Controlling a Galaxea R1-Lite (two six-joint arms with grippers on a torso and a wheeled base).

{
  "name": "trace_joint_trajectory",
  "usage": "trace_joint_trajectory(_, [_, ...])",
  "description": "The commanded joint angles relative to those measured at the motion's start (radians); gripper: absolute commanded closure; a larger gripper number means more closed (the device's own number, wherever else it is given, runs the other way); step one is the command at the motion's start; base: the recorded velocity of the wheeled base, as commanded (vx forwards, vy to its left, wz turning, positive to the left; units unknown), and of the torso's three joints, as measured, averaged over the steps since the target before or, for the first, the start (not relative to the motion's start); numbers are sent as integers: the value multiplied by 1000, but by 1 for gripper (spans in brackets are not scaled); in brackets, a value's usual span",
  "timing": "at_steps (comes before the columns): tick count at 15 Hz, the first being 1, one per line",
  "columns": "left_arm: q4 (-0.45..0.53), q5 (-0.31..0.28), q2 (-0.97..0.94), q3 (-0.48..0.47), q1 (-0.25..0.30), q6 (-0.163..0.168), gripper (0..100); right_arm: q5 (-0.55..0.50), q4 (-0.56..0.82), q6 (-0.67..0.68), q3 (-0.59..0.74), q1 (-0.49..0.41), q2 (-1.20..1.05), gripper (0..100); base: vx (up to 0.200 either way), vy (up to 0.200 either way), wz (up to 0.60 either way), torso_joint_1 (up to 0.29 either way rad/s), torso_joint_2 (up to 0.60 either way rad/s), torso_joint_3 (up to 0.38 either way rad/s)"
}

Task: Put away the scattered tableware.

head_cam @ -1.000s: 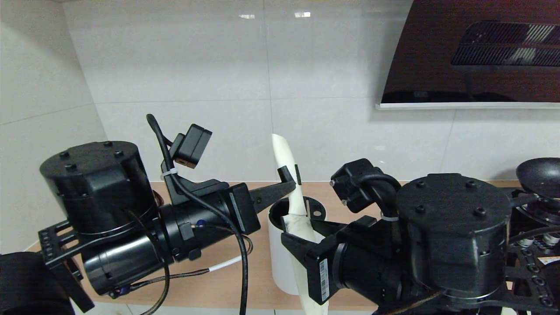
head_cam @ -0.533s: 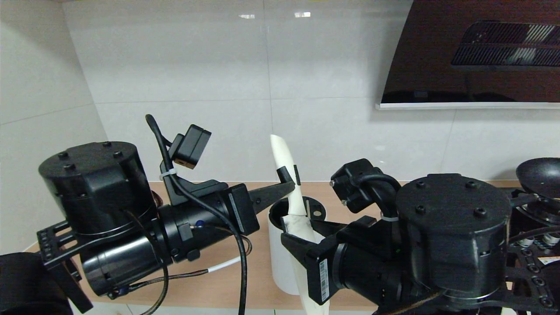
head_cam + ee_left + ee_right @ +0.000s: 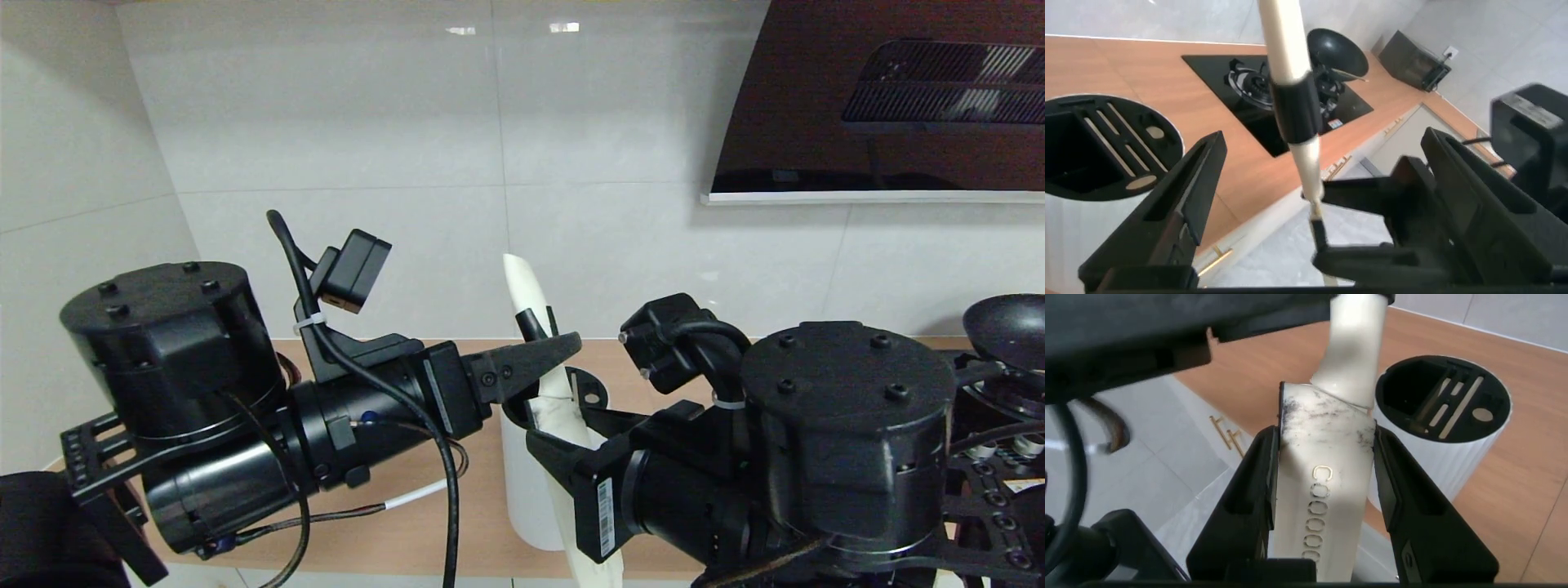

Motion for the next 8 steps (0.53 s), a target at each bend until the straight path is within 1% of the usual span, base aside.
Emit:
trace_joint_trajectory(1, [-2, 0, 1, -2, 12, -2, 0, 6, 0, -1, 6, 4, 1, 100, 0, 0, 0, 0, 0, 0])
trace_joint_trajectory(2, [-2, -1, 3, -2, 13, -2, 0, 6, 0, 1, 7, 23, 5, 100, 0, 0, 0, 0, 0, 0])
trace_joint_trajectory(8, [-2, -4, 15, 0, 12, -2, 0, 10, 0, 4, 15, 61, 20, 100, 0, 0, 0, 0, 0, 0])
